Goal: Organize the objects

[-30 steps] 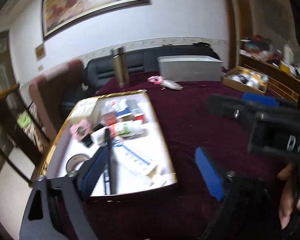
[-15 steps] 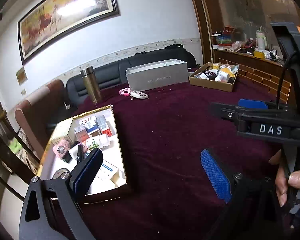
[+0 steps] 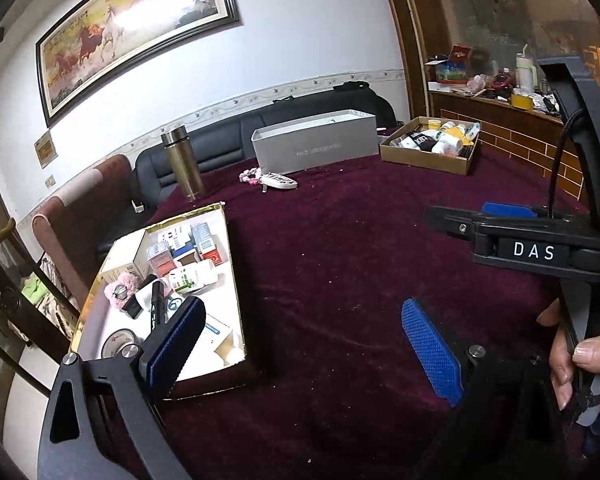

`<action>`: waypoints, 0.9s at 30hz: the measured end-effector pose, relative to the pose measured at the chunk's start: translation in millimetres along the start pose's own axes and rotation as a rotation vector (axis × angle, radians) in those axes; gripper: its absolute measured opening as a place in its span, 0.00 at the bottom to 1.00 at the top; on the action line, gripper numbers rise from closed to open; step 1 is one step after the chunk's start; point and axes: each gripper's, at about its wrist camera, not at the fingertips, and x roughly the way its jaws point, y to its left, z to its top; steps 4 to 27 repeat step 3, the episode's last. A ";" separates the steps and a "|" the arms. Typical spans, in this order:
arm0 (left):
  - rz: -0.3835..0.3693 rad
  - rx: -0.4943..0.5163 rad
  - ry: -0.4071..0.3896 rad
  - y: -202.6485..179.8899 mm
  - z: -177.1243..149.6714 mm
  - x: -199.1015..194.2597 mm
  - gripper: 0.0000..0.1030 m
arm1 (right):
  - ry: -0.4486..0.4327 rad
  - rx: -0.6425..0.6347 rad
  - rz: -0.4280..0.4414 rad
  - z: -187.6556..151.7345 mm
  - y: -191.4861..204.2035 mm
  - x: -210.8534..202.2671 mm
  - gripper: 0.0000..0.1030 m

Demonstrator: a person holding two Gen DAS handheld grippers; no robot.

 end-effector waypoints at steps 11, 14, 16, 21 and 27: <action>0.029 0.019 -0.021 -4.4 -2.4 -1.1 0.94 | 0.007 0.004 0.002 -0.1 -1.1 1.8 0.83; 0.029 0.019 -0.021 -4.4 -2.4 -1.1 0.94 | 0.007 0.004 0.002 -0.1 -1.1 1.8 0.83; 0.029 0.019 -0.021 -4.4 -2.4 -1.1 0.94 | 0.007 0.004 0.002 -0.1 -1.1 1.8 0.83; 0.029 0.019 -0.021 -4.4 -2.4 -1.1 0.94 | 0.007 0.004 0.002 -0.1 -1.1 1.8 0.83; 0.029 0.019 -0.021 -4.4 -2.4 -1.1 0.94 | 0.007 0.004 0.002 -0.1 -1.1 1.8 0.83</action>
